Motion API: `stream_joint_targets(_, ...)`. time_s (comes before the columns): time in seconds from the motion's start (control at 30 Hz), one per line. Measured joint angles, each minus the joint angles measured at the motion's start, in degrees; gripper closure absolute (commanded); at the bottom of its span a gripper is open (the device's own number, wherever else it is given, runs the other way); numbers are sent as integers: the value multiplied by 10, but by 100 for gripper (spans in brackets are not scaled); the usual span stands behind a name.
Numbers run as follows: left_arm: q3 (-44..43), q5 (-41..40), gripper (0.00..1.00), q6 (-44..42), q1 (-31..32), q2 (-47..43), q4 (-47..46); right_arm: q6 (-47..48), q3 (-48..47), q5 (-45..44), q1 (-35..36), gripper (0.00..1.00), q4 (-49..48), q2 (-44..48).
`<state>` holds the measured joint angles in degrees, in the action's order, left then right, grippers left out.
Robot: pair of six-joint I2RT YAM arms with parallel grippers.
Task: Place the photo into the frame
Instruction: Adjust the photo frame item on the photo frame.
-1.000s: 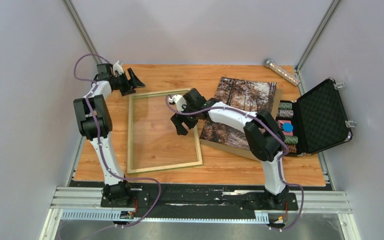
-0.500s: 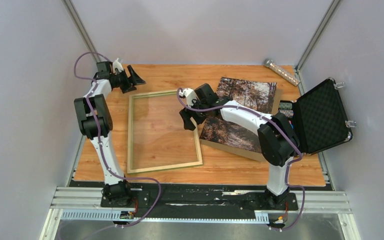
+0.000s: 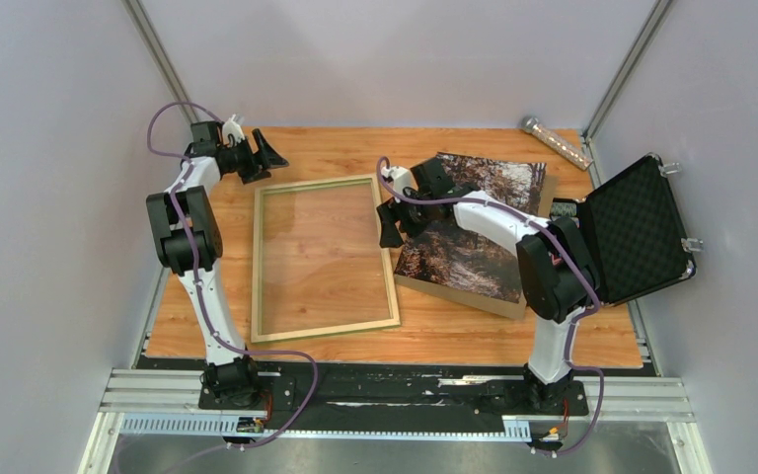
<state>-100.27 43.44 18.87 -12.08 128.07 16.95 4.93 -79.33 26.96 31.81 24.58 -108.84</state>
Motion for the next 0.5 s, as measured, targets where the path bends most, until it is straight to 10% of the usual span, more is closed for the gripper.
stream_joint_targets(0.5, 32, -11, 8, -66, -9, -58, 92, -10, 18, 32, -1, 30, 0, 0)
